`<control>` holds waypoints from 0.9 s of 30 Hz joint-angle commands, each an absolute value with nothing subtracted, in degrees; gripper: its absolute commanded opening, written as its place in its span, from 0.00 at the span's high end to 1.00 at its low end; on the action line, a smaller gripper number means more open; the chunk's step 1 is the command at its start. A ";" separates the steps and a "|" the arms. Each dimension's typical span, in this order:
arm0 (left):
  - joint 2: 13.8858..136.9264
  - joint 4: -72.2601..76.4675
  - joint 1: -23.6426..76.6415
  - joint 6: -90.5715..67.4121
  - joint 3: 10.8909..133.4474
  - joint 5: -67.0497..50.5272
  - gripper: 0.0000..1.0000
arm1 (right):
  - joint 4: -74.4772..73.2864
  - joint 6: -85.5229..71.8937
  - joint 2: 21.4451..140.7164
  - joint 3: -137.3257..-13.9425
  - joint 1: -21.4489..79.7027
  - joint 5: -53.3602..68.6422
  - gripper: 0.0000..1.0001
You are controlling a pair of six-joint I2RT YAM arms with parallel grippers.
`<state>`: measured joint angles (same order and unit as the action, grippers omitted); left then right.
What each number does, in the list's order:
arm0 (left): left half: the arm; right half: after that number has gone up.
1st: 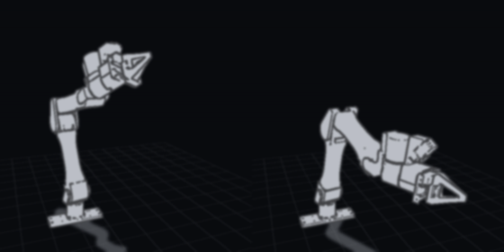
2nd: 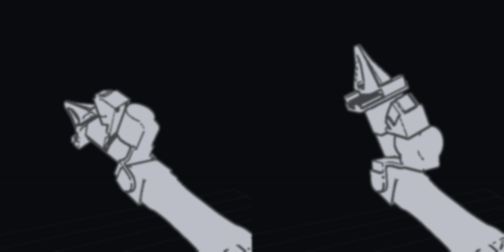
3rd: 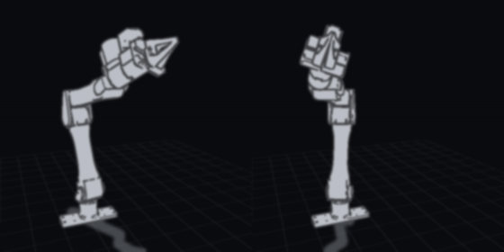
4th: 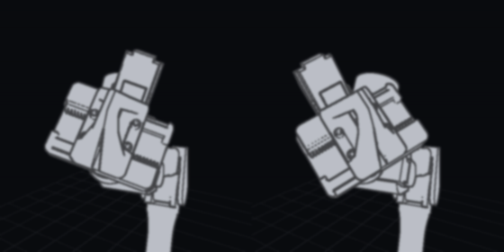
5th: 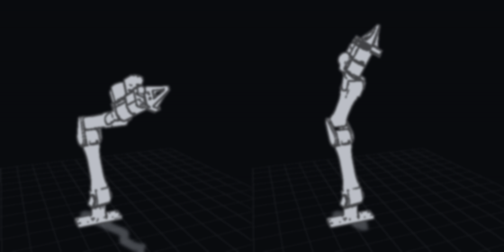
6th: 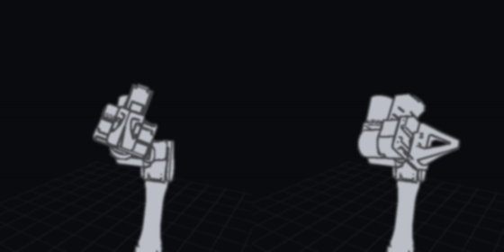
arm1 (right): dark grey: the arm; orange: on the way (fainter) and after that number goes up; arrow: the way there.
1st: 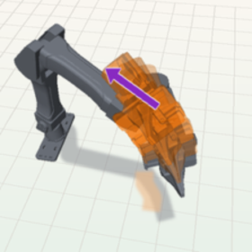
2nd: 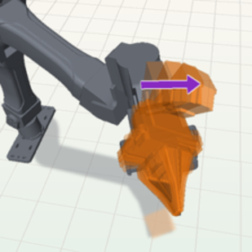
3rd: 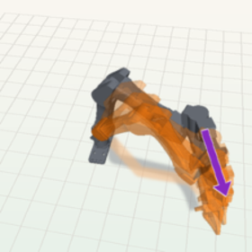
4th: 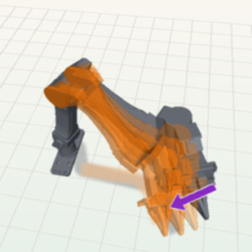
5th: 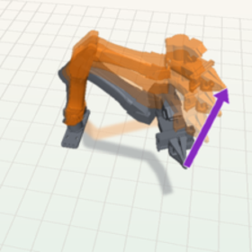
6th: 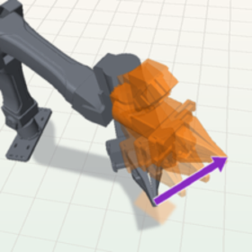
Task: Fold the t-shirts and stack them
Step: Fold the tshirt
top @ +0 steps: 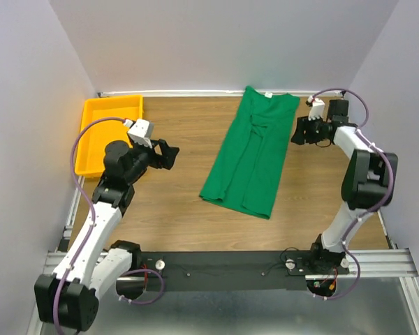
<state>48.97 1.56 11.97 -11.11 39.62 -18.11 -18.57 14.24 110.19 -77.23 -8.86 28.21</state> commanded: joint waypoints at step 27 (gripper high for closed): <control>78.04 4.30 32.08 -35.16 32.87 -8.70 0.41 | -16.17 9.14 103.00 -64.77 37.44 31.38 0.49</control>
<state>75.94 0.03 31.64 -34.28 32.71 -9.76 -17.54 11.55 101.08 -62.78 36.82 31.40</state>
